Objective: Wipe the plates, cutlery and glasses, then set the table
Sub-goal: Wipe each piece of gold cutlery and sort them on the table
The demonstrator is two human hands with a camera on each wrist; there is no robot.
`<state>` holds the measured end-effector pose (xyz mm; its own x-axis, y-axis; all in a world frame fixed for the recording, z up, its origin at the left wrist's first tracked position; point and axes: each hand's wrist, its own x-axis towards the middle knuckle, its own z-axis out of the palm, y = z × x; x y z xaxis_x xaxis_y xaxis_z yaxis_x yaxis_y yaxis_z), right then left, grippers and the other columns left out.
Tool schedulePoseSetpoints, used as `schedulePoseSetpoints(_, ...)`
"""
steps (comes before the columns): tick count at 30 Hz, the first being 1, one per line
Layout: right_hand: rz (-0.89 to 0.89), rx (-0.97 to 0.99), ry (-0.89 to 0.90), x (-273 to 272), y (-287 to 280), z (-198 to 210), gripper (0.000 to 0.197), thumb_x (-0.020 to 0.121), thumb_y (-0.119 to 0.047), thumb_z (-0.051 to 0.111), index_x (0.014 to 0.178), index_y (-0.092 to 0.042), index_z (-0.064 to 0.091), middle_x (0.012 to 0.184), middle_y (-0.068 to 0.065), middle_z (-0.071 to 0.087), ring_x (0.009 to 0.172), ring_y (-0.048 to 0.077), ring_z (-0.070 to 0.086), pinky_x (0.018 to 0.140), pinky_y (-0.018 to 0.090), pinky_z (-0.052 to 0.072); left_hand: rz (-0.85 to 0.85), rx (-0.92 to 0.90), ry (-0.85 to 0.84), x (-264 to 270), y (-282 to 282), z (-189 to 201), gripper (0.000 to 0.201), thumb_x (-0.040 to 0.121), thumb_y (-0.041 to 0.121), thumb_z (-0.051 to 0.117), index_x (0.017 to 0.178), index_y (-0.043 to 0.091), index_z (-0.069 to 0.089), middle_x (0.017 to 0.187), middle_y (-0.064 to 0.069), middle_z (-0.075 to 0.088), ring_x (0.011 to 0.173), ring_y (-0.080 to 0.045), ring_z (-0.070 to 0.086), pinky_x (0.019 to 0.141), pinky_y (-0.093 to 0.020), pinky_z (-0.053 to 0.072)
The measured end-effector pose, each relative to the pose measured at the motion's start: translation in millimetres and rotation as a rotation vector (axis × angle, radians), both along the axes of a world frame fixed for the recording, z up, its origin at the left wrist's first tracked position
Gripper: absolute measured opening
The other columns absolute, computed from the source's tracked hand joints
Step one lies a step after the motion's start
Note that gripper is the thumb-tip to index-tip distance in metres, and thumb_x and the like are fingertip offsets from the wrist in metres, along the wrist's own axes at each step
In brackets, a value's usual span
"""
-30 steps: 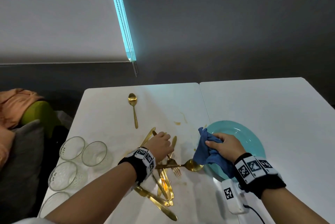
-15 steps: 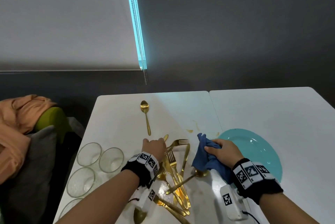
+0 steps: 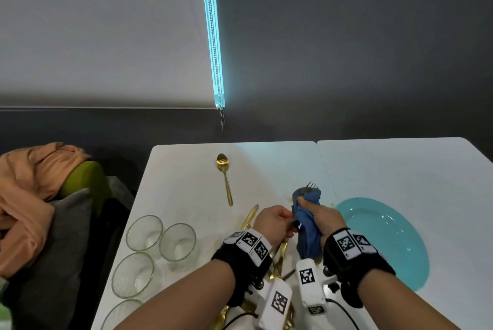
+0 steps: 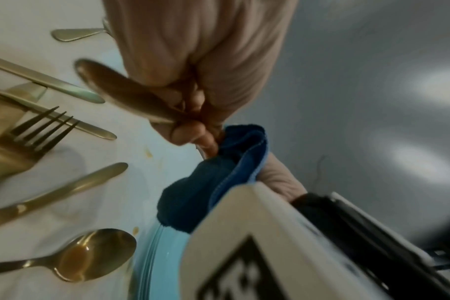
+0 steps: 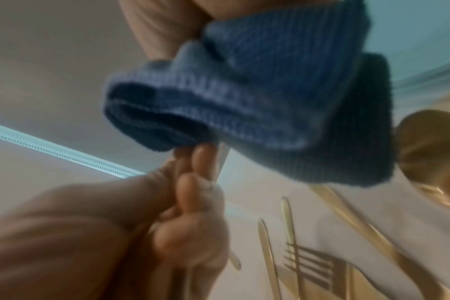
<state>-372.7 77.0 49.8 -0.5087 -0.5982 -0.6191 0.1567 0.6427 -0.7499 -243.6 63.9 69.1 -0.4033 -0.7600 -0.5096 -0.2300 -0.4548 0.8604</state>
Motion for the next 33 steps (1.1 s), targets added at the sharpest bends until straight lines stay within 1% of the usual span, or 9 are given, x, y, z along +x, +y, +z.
schedulePoseSetpoints(4,0.064,0.042,0.160,-10,-14,23,0.043,0.074,-0.038,0.073,0.090,0.000,0.063,0.095,0.015,0.065,0.089,0.028,0.061,0.085,0.032,0.049,-0.013,0.002,0.014,-4,-3,9,0.022,0.090,-0.002,0.053,0.072,0.012,0.053,0.060,-0.007,0.057,0.040,-0.006,0.045,0.039,-0.015,0.034)
schedulePoseSetpoints(7,0.135,0.022,0.431,-29,-24,46,0.027,0.080,-0.029,0.068,0.078,-0.003,0.061,0.090,0.019,0.064,0.090,0.033,0.060,0.081,0.034,0.047,-0.052,-0.018,-0.028,-4,-5,11,0.023,0.090,0.001,0.054,0.071,0.013,0.055,0.058,-0.003,0.058,0.039,-0.003,0.046,0.040,-0.014,0.035)
schedulePoseSetpoints(10,0.079,0.033,0.606,-66,-26,74,0.037,0.083,-0.033,0.065,0.092,0.002,0.065,0.097,0.023,0.065,0.095,0.036,0.059,0.083,0.035,0.045,-0.071,-0.018,-0.113,2,-3,5,0.022,0.090,0.004,0.056,0.071,0.015,0.057,0.057,0.002,0.060,0.036,0.001,0.047,0.041,-0.014,0.037)
schedulePoseSetpoints(14,0.106,-0.021,0.342,-89,-18,74,0.058,0.082,-0.044,0.064,0.103,0.009,0.063,0.105,0.022,0.064,0.098,0.034,0.060,0.093,0.039,0.047,0.161,-0.026,-0.056,-4,-16,6,0.017,0.091,0.005,0.053,0.078,0.013,0.060,0.062,-0.001,0.062,0.043,-0.005,0.048,0.045,-0.017,0.038)
schedulePoseSetpoints(18,0.147,-0.004,-0.046,-47,-6,51,0.050,0.080,-0.044,0.066,0.094,0.005,0.065,0.096,0.023,0.069,0.092,0.035,0.065,0.088,0.042,0.053,0.207,-0.084,-0.016,-36,-16,22,0.019,0.089,0.007,0.056,0.072,0.015,0.057,0.055,0.000,0.057,0.040,-0.005,0.046,0.043,-0.016,0.038)
schedulePoseSetpoints(23,0.084,-0.019,-0.134,-42,-12,47,0.046,0.075,-0.035,0.074,0.097,0.004,0.066,0.097,0.024,0.068,0.091,0.037,0.064,0.091,0.050,0.052,0.121,-0.084,0.016,-52,-13,18,0.019,0.087,0.004,0.053,0.071,0.014,0.056,0.053,-0.003,0.056,0.040,-0.010,0.047,0.046,-0.021,0.040)
schedulePoseSetpoints(28,-0.060,-0.064,-0.178,-61,-23,51,0.036,0.077,-0.028,0.073,0.092,0.004,0.063,0.097,0.023,0.065,0.085,0.035,0.061,0.089,0.044,0.051,-0.060,0.000,0.163,-52,-3,23,0.039,0.092,0.003,0.054,0.114,0.035,0.054,0.071,0.001,0.066,0.057,-0.009,0.059,0.053,-0.018,0.048)
schedulePoseSetpoints(30,-0.129,-0.099,-0.177,-71,-31,55,0.030,0.079,-0.026,0.072,0.085,0.001,0.063,0.092,0.020,0.064,0.081,0.032,0.060,0.090,0.041,0.050,-0.063,0.006,0.115,-49,2,19,0.042,0.092,0.001,0.052,0.124,0.027,0.051,0.080,0.000,0.065,0.061,-0.007,0.061,0.062,-0.018,0.052)
schedulePoseSetpoints(33,-0.097,-0.166,-0.163,-68,-32,59,0.037,0.078,-0.024,0.073,0.099,0.005,0.065,0.095,0.020,0.065,0.084,0.032,0.061,0.091,0.044,0.051,-0.027,-0.027,0.054,-48,2,17,0.022,0.090,-0.003,0.049,0.106,0.010,0.058,0.073,-0.004,0.065,0.048,-0.004,0.059,0.052,-0.015,0.049)
